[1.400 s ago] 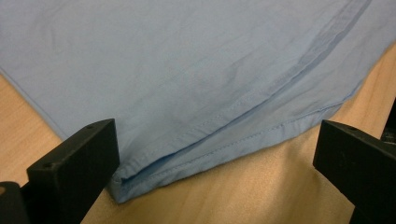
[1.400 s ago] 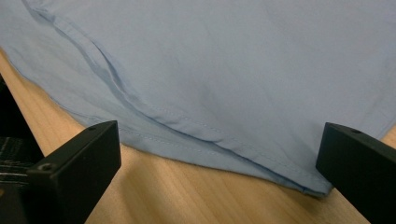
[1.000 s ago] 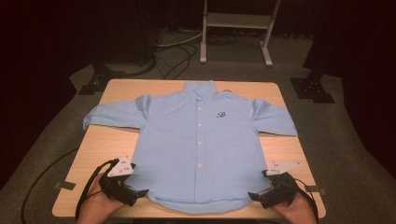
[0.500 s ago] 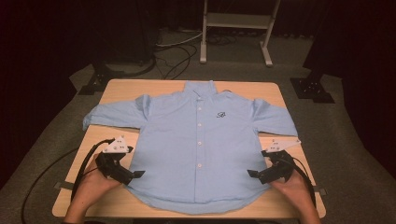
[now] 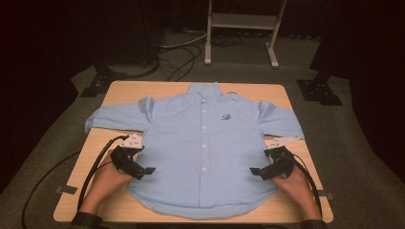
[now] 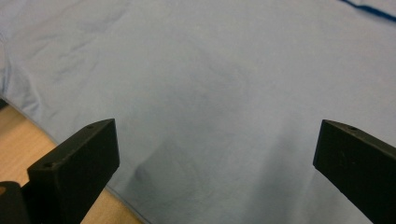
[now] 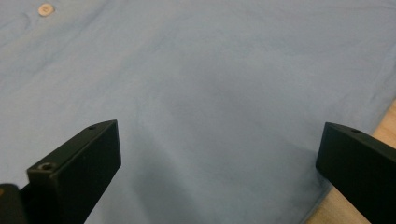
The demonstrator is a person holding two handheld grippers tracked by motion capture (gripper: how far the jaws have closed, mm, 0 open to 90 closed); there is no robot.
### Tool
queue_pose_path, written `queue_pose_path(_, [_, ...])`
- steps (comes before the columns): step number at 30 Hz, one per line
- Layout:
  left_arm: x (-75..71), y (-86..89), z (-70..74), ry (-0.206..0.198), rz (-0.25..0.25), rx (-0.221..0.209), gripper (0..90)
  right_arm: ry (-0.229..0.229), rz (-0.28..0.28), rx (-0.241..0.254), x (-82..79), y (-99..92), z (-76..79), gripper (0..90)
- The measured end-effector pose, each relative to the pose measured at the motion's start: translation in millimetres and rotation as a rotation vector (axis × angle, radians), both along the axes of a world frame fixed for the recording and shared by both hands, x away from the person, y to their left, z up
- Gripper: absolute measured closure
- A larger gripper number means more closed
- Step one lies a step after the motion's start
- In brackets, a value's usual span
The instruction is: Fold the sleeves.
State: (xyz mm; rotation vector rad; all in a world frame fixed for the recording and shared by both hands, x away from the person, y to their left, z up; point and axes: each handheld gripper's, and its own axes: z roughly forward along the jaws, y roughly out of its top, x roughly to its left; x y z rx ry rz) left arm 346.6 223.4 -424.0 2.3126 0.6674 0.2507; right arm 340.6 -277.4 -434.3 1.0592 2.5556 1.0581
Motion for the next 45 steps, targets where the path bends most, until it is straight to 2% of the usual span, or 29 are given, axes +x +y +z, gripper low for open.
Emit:
queue_pose_path(4, [1.6,2.1,-6.8,0.024,0.004,0.007,0.0,0.011,-0.007,-0.016,1.2,-0.1,-3.1,0.0])
queue_pose_path(5, [2.3,2.6,-10.6,0.045,0.007,0.009,0.0,0.009,-0.005,-0.029,1.4,0.7,-4.4,0.0])
queue_pose_path(9, [1.4,3.0,-11.6,0.052,0.005,-0.015,0.0,0.004,-0.007,-0.037,0.4,1.8,-4.7,0.0])
queue_pose_path(12, [0.0,2.6,-12.0,0.048,0.010,-0.015,0.0,-0.001,-0.005,-0.041,0.1,2.1,-4.9,0.0])
queue_pose_path(20, [-5.7,0.1,-10.7,0.051,0.018,0.014,0.0,0.000,-0.009,-0.037,-2.5,1.6,-5.2,0.0])
queue_pose_path(22, [-10.5,-2.1,-9.6,0.056,0.015,0.038,0.0,0.003,-0.008,-0.034,-3.7,1.1,-5.1,0.0])
queue_pose_path(29, [-21.8,-0.6,-10.0,0.057,0.013,0.027,0.0,-0.004,-0.003,-0.021,-12.0,-0.5,-6.0,0.0])
queue_pose_path(35, [-28.0,-2.6,-9.3,0.056,0.010,0.050,0.0,0.013,0.003,-0.019,-19.7,-0.8,-4.9,0.0])
queue_pose_path(45, [-45.6,-2.6,-9.4,0.064,0.019,0.040,0.0,0.028,0.016,-0.007,-31.8,-2.2,-4.4,0.0])
